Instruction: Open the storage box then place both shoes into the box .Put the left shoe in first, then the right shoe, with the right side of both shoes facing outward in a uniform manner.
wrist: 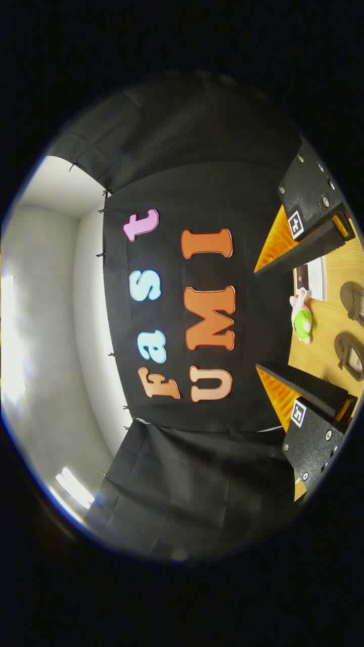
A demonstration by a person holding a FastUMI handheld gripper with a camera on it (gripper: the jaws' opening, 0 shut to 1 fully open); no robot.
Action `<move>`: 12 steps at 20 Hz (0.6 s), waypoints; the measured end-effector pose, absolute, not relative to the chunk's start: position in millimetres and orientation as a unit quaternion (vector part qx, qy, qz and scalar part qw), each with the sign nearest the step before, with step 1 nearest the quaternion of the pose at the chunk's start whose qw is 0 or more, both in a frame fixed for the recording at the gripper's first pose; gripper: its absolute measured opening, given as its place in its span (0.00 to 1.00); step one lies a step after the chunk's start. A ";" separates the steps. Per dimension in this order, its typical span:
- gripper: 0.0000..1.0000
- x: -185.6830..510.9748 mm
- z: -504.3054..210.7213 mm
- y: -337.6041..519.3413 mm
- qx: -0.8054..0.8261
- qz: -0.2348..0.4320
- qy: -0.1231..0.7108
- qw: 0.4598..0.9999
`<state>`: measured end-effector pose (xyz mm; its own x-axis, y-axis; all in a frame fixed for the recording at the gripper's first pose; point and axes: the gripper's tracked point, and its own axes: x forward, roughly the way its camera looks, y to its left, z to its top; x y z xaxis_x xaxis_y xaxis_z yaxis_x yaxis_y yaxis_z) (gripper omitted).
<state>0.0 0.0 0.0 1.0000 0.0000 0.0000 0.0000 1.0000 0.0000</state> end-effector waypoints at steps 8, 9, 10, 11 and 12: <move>0.99 0.7 -0.7 9.5 0.014 0.014 0.001 1.000; 0.99 1.3 0.7 10.1 0.014 0.014 0.000 1.000; 0.99 1.4 0.9 10.6 0.014 0.016 0.000 1.000; 0.99 1.1 0.7 10.3 0.013 0.015 0.000 1.000; 0.99 1.1 1.7 10.4 0.011 0.016 -0.001 1.000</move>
